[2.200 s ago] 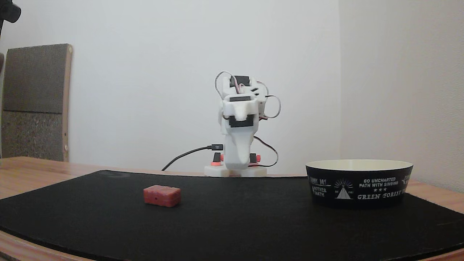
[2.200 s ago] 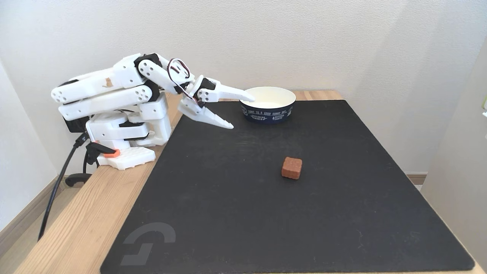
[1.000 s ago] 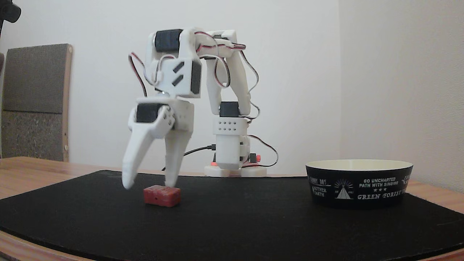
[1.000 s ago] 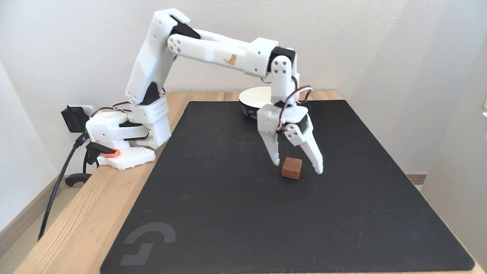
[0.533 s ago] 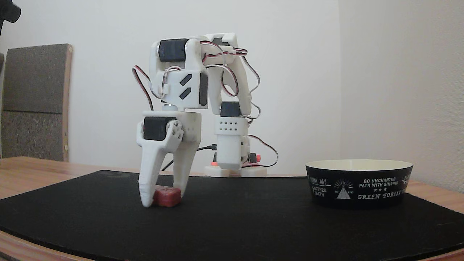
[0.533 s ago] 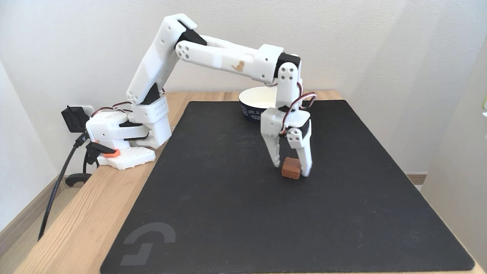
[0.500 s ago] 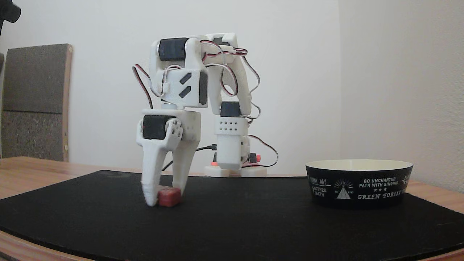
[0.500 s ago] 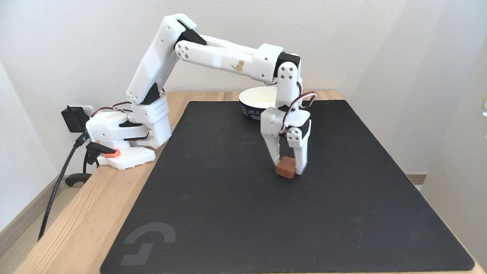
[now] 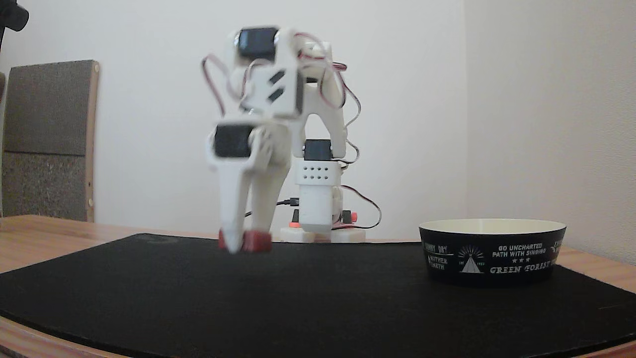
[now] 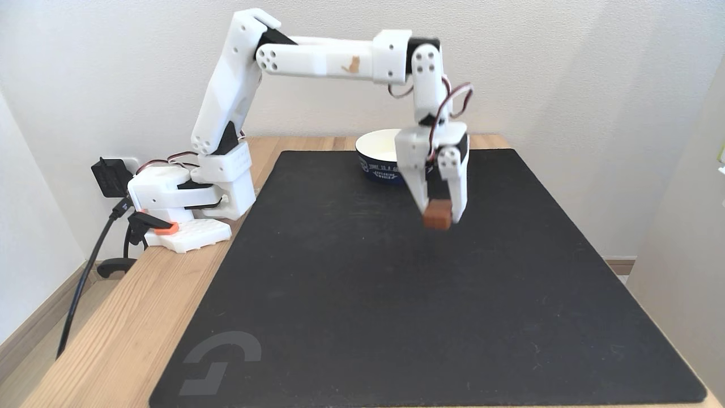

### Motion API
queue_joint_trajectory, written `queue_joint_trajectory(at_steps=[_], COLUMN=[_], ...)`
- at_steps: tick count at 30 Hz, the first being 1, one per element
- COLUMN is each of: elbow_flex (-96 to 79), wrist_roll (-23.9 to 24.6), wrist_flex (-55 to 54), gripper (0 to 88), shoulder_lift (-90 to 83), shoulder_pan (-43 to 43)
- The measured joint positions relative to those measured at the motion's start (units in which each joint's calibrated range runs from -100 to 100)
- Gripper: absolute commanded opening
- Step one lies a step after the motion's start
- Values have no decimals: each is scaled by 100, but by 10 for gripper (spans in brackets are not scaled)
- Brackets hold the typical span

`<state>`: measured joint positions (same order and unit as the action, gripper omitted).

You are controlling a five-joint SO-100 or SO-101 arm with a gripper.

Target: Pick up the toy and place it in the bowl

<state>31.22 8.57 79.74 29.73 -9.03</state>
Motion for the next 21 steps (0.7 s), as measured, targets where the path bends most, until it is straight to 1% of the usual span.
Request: queue_joint_trajectory(at_steps=[2, 3, 6, 7, 8, 11, 13, 15, 18, 21], elbow_flex=[0, 28, 38, 38, 47, 38, -19, -312, -1200, -1899], wrist_roll=[21, -5, -15, 10, 0, -15, -5, -5, -5, -5], wrist_flex=[34, 25, 25, 25, 25, 34, 34, -17, -295, -726], gripper=[22, 22, 22, 22, 22, 22, 22, 22, 22, 24], shoulder_lift=[-458, -983, -1507, -1615, -1749, -1782, -1790, -1848, -1865, -1923], shoulder_pan=[250, 641, 1140, 1432, 2139, 2821, 3454, 3729, 3970, 3970])
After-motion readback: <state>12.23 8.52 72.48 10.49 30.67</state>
